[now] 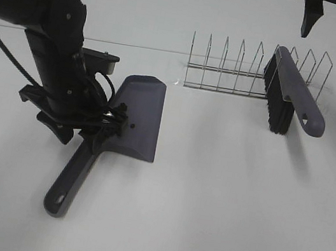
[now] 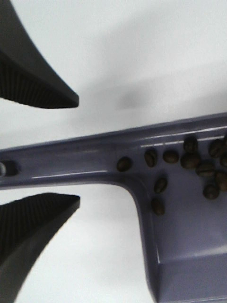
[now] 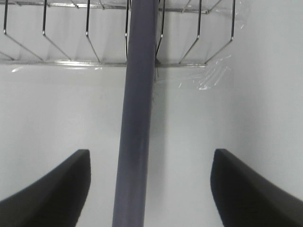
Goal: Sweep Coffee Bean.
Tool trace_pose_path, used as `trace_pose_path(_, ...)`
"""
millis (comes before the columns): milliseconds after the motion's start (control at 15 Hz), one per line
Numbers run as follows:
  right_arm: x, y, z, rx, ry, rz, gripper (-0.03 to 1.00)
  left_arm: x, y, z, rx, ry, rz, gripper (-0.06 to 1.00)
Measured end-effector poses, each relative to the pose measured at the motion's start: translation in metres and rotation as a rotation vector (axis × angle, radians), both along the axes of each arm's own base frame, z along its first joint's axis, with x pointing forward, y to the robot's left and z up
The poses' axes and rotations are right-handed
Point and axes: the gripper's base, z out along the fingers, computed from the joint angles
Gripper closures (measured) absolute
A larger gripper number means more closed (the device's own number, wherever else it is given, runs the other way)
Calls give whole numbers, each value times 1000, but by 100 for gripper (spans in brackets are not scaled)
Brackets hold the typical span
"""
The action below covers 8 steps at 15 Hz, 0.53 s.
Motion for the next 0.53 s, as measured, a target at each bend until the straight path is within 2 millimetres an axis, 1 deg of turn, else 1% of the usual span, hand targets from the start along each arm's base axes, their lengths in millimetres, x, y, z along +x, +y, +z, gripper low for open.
trace_pose_path(67, -12, -2, 3, 2, 17, 4, 29, 1, 1, 13, 16, -4, -16, 42)
trace_pose_path(133, -22, -4, 4, -3, 32, 7, 29, 0, 3, 31, 13, -41, -26, 42)
trace_pose_path(200, -39, -8, 6, -8, 54, 9, 29, -6, 9, 74, 2, -142, -44, 42)
trace_pose_path(267, -52, -11, 7, -11, 69, 11, 29, -8, 11, 83, 1, -161, -47, 42)
trace_pose_path(400, -80, -17, 8, -17, 98, 14, 29, -24, 21, 121, 4, -212, -56, 42)
trace_pose_path(533, -108, -23, 9, -27, 121, 28, 29, -42, 32, 147, 27, -208, -60, 42)
